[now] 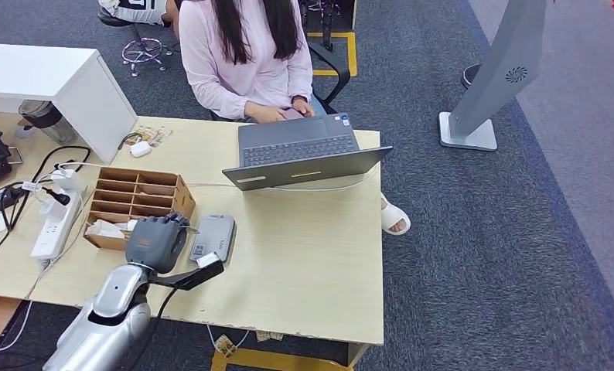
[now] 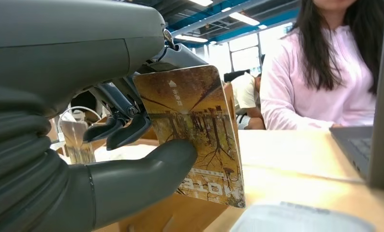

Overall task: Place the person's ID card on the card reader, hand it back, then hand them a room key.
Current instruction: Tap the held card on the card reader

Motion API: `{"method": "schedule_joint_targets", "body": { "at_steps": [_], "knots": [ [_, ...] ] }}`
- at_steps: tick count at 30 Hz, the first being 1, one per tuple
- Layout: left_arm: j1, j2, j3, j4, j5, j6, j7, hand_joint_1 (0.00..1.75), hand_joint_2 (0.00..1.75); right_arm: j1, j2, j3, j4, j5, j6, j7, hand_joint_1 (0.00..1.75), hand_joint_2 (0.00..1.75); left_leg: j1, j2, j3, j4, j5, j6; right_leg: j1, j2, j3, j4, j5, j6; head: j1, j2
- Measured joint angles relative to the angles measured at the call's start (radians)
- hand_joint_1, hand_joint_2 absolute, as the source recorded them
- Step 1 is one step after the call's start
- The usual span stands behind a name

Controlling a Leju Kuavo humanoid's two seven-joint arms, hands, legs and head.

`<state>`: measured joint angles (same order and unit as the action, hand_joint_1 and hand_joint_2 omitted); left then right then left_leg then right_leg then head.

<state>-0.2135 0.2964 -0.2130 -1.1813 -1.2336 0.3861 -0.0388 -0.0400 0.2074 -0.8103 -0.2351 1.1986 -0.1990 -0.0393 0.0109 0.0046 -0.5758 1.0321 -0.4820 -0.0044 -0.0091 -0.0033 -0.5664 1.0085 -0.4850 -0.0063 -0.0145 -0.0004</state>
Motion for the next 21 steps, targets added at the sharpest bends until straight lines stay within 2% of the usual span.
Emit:
{"method": "schedule_joint_targets", "body": {
  "at_steps": [12, 21],
  "knots": [
    [-0.011, 0.000, -0.029, 0.033, -0.010, -0.010, 0.001, 1.75, 1.75, 0.000, 0.000, 0.000, 0.000, 0.004, 0.001, 0.003, 0.00, 1.75, 0.000, 0.000, 0.000, 0.000, 0.000, 0.000, 0.000, 0.000, 0.000, 0.000, 0.000, 0.000, 0.000, 0.000],
    [-0.074, -0.022, -0.068, 0.059, -0.010, -0.027, 0.001, 1.75, 1.75, -0.002, 0.000, 0.000, 0.000, 0.012, 0.000, 0.003, 0.00, 1.75, 0.000, 0.000, 0.000, 0.000, 0.000, 0.000, 0.000, 0.000, 0.000, 0.000, 0.000, 0.000, 0.000, 0.000]
  ]
}}
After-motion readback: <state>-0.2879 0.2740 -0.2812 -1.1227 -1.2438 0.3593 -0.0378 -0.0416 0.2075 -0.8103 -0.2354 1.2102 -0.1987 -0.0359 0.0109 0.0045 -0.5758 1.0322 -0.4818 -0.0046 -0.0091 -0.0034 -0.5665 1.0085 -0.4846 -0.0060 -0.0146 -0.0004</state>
